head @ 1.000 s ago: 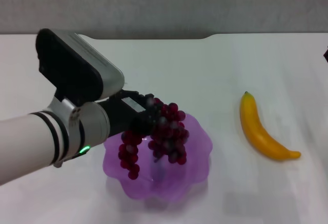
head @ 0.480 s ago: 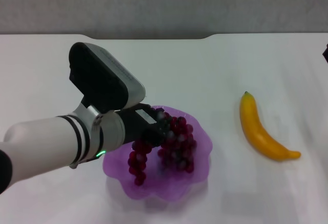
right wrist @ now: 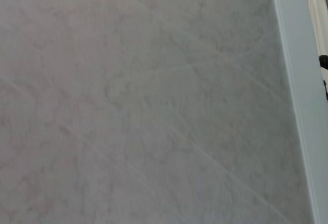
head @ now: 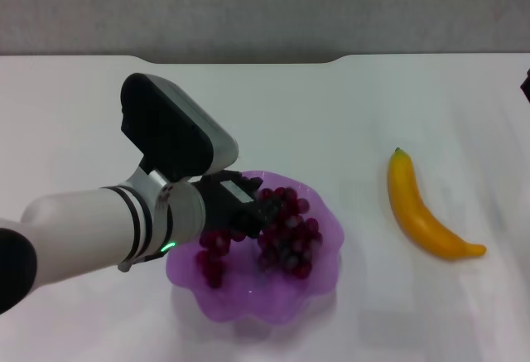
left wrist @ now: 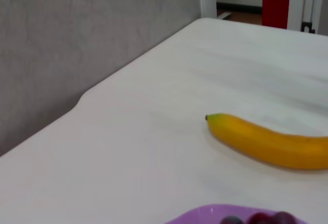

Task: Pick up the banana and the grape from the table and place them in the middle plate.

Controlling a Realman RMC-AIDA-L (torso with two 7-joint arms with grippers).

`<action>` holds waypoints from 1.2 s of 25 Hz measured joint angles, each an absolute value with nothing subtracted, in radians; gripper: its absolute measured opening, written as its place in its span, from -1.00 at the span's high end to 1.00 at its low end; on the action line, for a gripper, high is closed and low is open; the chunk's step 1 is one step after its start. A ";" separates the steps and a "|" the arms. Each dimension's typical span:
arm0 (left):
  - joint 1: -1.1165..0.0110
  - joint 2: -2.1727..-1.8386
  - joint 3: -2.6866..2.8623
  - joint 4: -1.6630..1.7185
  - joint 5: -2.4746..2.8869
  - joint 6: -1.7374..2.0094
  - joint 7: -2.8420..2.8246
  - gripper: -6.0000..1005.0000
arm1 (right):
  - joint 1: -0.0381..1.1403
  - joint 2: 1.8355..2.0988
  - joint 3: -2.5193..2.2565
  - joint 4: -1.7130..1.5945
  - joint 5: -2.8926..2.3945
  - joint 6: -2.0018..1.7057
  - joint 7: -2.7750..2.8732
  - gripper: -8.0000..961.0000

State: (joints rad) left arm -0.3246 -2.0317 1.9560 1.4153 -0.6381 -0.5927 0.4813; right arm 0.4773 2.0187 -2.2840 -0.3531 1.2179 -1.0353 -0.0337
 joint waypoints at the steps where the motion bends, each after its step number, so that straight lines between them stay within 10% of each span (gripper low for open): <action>1: -0.328 -2.032 1.955 1.404 -0.639 -0.590 0.481 0.47 | 0.477 2.019 -2.284 -0.353 1.218 -1.035 -0.034 -0.86; 6: -0.339 -2.032 1.952 1.368 -0.642 -0.560 0.479 0.39 | 0.478 2.019 -2.284 -0.353 1.218 -1.035 -0.034 -0.86; 22: -0.289 -2.030 1.844 1.423 -0.736 -0.474 0.458 -0.79 | 0.476 2.019 -2.284 -0.352 1.218 -1.035 -0.034 -0.86; 30: -0.277 -2.029 1.791 1.413 -0.755 -0.339 0.469 -0.78 | 0.477 2.019 -2.286 -0.353 1.218 -1.037 -0.034 -0.86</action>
